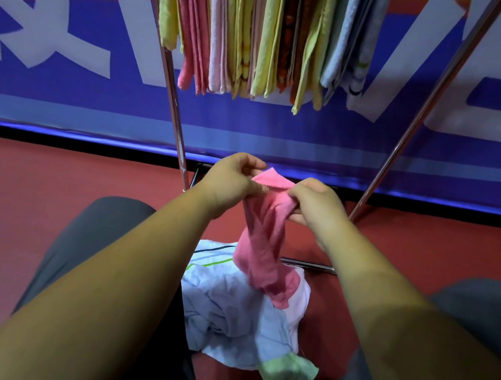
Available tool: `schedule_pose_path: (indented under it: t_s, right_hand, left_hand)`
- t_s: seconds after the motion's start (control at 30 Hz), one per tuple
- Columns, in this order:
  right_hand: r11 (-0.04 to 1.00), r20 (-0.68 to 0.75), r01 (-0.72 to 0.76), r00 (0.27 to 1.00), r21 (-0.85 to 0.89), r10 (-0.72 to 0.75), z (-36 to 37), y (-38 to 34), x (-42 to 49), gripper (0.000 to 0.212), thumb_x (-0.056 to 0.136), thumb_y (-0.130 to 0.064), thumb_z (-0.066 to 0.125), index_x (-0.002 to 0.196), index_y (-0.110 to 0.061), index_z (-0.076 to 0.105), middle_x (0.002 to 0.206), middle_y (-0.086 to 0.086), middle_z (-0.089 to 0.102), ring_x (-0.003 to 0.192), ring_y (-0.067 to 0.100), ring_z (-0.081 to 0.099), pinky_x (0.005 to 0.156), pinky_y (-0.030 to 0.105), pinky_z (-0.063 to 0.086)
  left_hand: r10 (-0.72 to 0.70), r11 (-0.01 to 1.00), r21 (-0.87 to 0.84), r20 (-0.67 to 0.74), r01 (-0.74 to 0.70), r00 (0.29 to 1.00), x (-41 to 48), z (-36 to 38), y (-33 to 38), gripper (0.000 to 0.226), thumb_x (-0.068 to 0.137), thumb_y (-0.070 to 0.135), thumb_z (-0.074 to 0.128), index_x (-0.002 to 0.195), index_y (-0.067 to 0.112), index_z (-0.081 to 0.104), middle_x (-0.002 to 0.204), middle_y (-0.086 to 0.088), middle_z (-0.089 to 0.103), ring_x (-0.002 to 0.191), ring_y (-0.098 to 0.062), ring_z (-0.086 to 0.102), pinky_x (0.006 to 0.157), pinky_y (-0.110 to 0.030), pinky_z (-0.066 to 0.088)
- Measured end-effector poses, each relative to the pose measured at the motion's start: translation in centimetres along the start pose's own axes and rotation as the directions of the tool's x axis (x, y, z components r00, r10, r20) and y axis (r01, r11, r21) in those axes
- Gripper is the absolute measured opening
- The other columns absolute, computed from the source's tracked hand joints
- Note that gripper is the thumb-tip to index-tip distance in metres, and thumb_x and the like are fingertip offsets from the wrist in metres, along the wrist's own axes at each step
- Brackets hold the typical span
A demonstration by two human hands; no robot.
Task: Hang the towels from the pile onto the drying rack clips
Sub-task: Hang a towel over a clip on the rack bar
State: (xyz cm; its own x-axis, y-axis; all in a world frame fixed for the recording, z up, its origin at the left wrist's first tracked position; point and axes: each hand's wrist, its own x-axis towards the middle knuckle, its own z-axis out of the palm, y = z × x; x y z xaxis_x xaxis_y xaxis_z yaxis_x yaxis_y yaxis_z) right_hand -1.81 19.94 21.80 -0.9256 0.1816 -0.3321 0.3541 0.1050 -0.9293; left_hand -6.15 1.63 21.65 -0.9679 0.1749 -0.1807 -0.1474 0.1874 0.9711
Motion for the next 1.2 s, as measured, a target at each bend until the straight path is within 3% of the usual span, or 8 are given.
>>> schedule_pose_path:
  t_s: [0.07,0.13,0.3,0.43,0.53,0.67,0.93,1.2]
  right_hand:
    - [1.000,-0.033,0.010,0.999,0.009,-0.010,-0.2,-0.4,0.2,0.006,0.071,-0.023,0.067,0.076,-0.021,0.064,0.074,0.007,0.063,0.076,0.022,0.061,0.088,0.052,0.062]
    - [1.000,-0.011,0.020,1.000,-0.010,-0.020,-0.3,-0.5,0.3,0.017,0.063,-0.033,0.069,0.076,-0.023,0.067,0.071,0.002,0.064,0.075,0.020,0.059,0.084,0.053,0.060]
    - [0.993,0.170,0.112,0.980,-0.035,-0.104,0.4,-0.7,-0.5,0.016,0.097,-0.024,0.074,0.093,-0.015,0.061,0.068,0.003,0.064,0.054,0.013,0.054,0.062,0.032,0.051]
    - [0.971,0.178,0.204,0.967,-0.125,-0.180,0.5,-0.3,-0.2,0.007,0.093,-0.008,0.064,0.094,-0.014,0.064,0.069,0.003,0.065,0.060,0.014,0.058,0.063,0.030,0.045]
    - [0.949,0.155,0.266,0.958,-0.168,-0.241,0.6,0.4,0.2,0.011,0.086,-0.015,0.074,0.094,-0.016,0.066,0.062,-0.009,0.059,0.063,0.014,0.053,0.063,0.031,0.040]
    - [0.940,0.044,0.286,0.958,-0.185,-0.282,0.4,0.8,0.6,0.011,0.092,-0.021,0.079,0.095,-0.014,0.070,0.060,-0.012,0.055,0.053,0.003,0.042,0.053,0.020,0.034]
    - [0.937,0.061,0.282,0.959,-0.207,-0.275,1.1,0.6,0.8,0.008,0.091,-0.014,0.072,0.097,-0.019,0.072,0.076,-0.008,0.069,0.060,0.002,0.051,0.062,0.024,0.041]
    - [0.946,0.081,0.285,0.958,-0.155,-0.275,0.8,0.7,0.9,0.007,0.092,-0.020,0.070,0.095,-0.023,0.076,0.098,0.003,0.078,0.079,0.009,0.061,0.074,0.029,0.047]
  left_hand:
    - [-0.021,0.994,0.109,-0.009,0.022,1.000,0.0,-0.2,-0.1,0.031,0.070,0.002,0.092,0.094,0.010,0.075,0.092,-0.017,0.079,0.078,-0.022,0.070,0.085,-0.045,0.063]
    - [-0.012,0.987,0.161,-0.015,0.015,1.000,0.1,-0.2,0.0,0.026,0.071,0.004,0.094,0.080,0.013,0.071,0.077,-0.011,0.076,0.070,-0.019,0.067,0.077,-0.038,0.059]
    - [0.033,0.980,0.196,-0.012,-0.030,0.999,-0.1,0.0,0.3,0.020,0.076,0.001,0.089,0.085,0.003,0.072,0.070,-0.003,0.069,0.065,-0.013,0.061,0.067,-0.027,0.053]
    - [0.008,0.985,0.171,-0.039,-0.001,0.999,0.0,0.3,0.3,0.018,0.078,0.007,0.089,0.079,0.012,0.072,0.066,-0.002,0.069,0.063,-0.014,0.059,0.064,-0.027,0.050]
    - [-0.016,0.990,0.141,-0.040,0.022,0.999,0.1,0.2,0.3,0.015,0.079,0.008,0.088,0.080,0.011,0.073,0.065,-0.003,0.070,0.062,-0.014,0.060,0.065,-0.028,0.051]
    - [-0.023,0.989,0.145,-0.003,0.023,1.000,0.3,0.4,0.1,0.014,0.079,0.004,0.086,0.078,0.013,0.075,0.067,-0.004,0.071,0.065,-0.016,0.062,0.071,-0.034,0.055]
    - [-0.086,0.993,0.075,-0.022,0.087,0.996,0.7,0.7,0.0,0.015,0.079,0.002,0.087,0.085,0.008,0.074,0.075,-0.011,0.075,0.070,-0.022,0.068,0.078,-0.040,0.062]
    - [-0.123,0.992,0.030,0.022,0.122,0.992,0.5,1.0,0.3,0.016,0.088,0.011,0.085,0.087,0.006,0.070,0.077,-0.014,0.075,0.068,-0.022,0.072,0.068,-0.035,0.066]
